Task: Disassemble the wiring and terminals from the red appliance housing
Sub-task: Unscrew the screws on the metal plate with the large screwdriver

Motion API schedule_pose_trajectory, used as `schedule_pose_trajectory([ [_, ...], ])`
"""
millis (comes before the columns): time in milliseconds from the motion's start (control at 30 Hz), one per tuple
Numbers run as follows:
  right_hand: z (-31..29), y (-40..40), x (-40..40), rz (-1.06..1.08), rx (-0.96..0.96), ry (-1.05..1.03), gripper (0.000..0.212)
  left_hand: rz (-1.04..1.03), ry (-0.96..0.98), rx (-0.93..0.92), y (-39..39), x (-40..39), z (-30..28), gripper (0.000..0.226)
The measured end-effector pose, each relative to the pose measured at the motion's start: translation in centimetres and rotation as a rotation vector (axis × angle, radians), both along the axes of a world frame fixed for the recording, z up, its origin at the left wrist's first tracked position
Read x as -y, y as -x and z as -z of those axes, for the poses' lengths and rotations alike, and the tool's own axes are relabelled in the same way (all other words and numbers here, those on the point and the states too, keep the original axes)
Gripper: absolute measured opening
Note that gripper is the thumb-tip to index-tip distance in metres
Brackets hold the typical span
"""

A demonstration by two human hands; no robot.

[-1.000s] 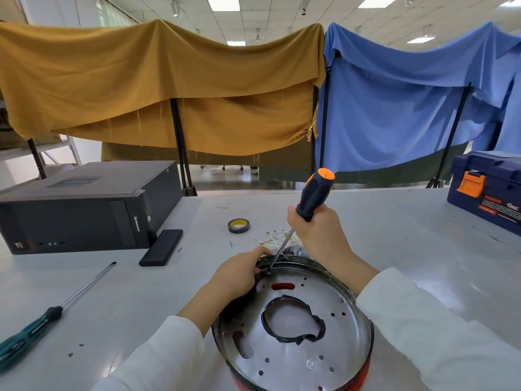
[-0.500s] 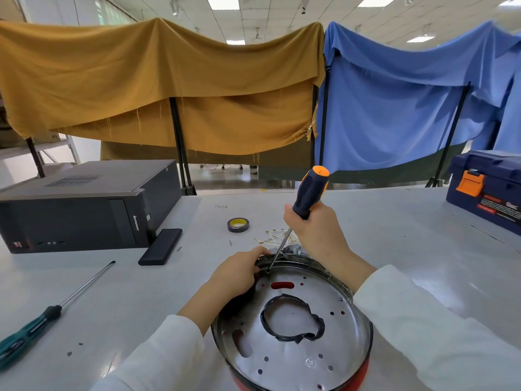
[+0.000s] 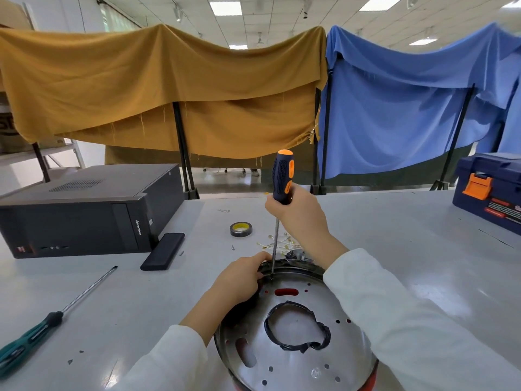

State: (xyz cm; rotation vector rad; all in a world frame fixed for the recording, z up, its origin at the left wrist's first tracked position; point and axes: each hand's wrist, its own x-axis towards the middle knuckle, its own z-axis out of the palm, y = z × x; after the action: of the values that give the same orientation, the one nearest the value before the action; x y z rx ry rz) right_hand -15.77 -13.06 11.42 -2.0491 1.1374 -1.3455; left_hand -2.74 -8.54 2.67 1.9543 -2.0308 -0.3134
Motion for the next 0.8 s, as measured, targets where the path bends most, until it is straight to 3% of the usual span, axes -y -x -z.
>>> schedule_pose_trajectory([
  [133,0.6,-0.6,0.3,-0.194,0.092,0.007,0.015,-0.004,0.021,-0.009,0.0,0.1,0.3,0.043],
  [400,-0.4,-1.3,0.7,-0.462,0.003,-0.12,0.016,-0.007,0.017,-0.007,-0.1,0.3,0.4,0.045],
  [467,-0.4,-1.0,0.8,-0.438,-0.023,-0.121,0.019,-0.007,0.026,-0.005,-0.2,0.2,0.5,0.045],
  [600,0.0,-0.8,0.7,-0.168,-0.171,0.035,0.022,0.005,0.056,-0.007,-0.2,0.0,0.6,0.043],
  [733,-1.3,-1.3,0.2,-0.236,0.167,-0.201,0.007,0.043,0.062,-0.006,-0.1,-0.1,0.6,0.046],
  [800,-1.4,-1.8,-0.1,-0.229,0.259,-0.244,0.014,0.057,0.059,-0.007,0.0,-0.2,0.5,0.047],
])
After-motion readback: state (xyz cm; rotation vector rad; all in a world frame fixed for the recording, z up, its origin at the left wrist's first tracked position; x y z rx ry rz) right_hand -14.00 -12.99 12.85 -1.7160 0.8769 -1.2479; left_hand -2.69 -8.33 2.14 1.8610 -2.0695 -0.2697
